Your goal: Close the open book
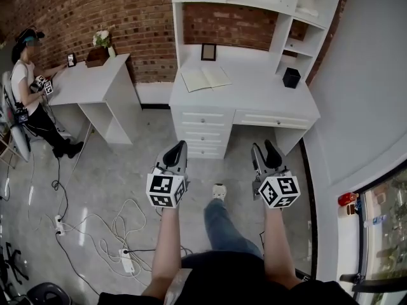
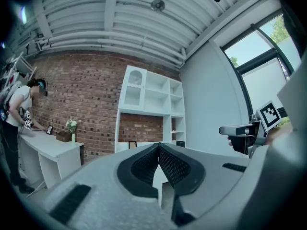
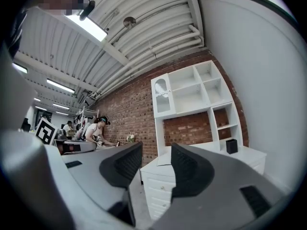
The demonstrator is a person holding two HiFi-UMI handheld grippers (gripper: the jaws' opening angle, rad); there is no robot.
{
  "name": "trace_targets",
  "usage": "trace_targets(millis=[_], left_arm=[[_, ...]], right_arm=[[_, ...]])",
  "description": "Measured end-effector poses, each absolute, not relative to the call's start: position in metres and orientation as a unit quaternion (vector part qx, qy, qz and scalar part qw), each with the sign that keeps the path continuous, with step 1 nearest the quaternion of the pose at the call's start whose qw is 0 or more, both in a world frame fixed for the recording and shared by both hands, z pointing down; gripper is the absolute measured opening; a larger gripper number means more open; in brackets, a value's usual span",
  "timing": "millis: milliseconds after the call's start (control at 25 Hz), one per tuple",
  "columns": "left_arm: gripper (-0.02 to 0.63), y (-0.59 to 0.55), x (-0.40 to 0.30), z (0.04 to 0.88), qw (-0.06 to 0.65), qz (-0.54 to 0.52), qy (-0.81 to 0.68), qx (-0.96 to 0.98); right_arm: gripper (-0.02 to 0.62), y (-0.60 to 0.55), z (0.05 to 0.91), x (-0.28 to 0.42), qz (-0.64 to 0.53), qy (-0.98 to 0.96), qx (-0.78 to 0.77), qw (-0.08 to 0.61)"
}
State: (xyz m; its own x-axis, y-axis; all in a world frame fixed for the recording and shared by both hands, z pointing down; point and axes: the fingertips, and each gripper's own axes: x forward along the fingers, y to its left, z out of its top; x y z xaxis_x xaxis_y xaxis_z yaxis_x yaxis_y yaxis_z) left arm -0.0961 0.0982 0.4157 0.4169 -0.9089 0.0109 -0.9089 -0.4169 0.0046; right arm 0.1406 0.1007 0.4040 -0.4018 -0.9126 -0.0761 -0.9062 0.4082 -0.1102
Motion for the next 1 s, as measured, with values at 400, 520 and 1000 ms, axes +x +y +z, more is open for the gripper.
trace_targets(millis=[400, 520, 1000], left_arm=[[0.009, -0.056, -0.102, 0.431, 0.010, 0.019, -0.569, 0.822], [0.009, -0.114, -0.105, 0.433, 0.017, 0.020, -0.579, 0.815], [0.009, -0.312, -0.127, 0.423, 0.034, 0.007, -0.625, 0.780]], right_arm=[[0.167, -0.080, 0.412, 0.131, -0.034, 0.855, -0.514, 0.059], [0.167, -0.144, 0.416, 0.130, -0.042, 0.860, -0.506, 0.056], [0.167, -0.367, 0.422, 0.104, -0.060, 0.884, -0.462, 0.034]])
